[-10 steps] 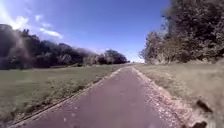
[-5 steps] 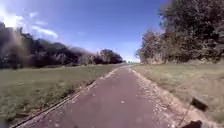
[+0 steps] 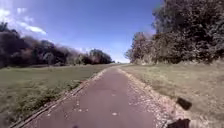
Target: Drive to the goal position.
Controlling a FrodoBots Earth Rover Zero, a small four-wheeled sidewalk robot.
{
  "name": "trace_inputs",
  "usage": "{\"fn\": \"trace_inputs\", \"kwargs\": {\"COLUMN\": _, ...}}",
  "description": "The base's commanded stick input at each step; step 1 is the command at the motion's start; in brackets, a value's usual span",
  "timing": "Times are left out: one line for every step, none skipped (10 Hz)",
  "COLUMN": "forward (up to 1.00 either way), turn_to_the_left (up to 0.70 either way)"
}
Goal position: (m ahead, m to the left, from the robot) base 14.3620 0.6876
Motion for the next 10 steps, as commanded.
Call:
{"fn": "trace_inputs", "kwargs": {"forward": 0.85, "turn_to_the_left": -0.07}}
{"fn": "trace_inputs", "kwargs": {"forward": 0.85, "turn_to_the_left": 0.00}}
{"fn": "trace_inputs", "kwargs": {"forward": 0.85, "turn_to_the_left": 0.00}}
{"fn": "trace_inputs", "kwargs": {"forward": 0.85, "turn_to_the_left": 0.00}}
{"fn": "trace_inputs", "kwargs": {"forward": 0.85, "turn_to_the_left": 0.00}}
{"fn": "trace_inputs", "kwargs": {"forward": 0.85, "turn_to_the_left": 0.00}}
{"fn": "trace_inputs", "kwargs": {"forward": 0.85, "turn_to_the_left": 0.00}}
{"fn": "trace_inputs", "kwargs": {"forward": 0.85, "turn_to_the_left": 0.00}}
{"fn": "trace_inputs", "kwargs": {"forward": 0.85, "turn_to_the_left": 0.00}}
{"fn": "trace_inputs", "kwargs": {"forward": 0.85, "turn_to_the_left": 0.00}}
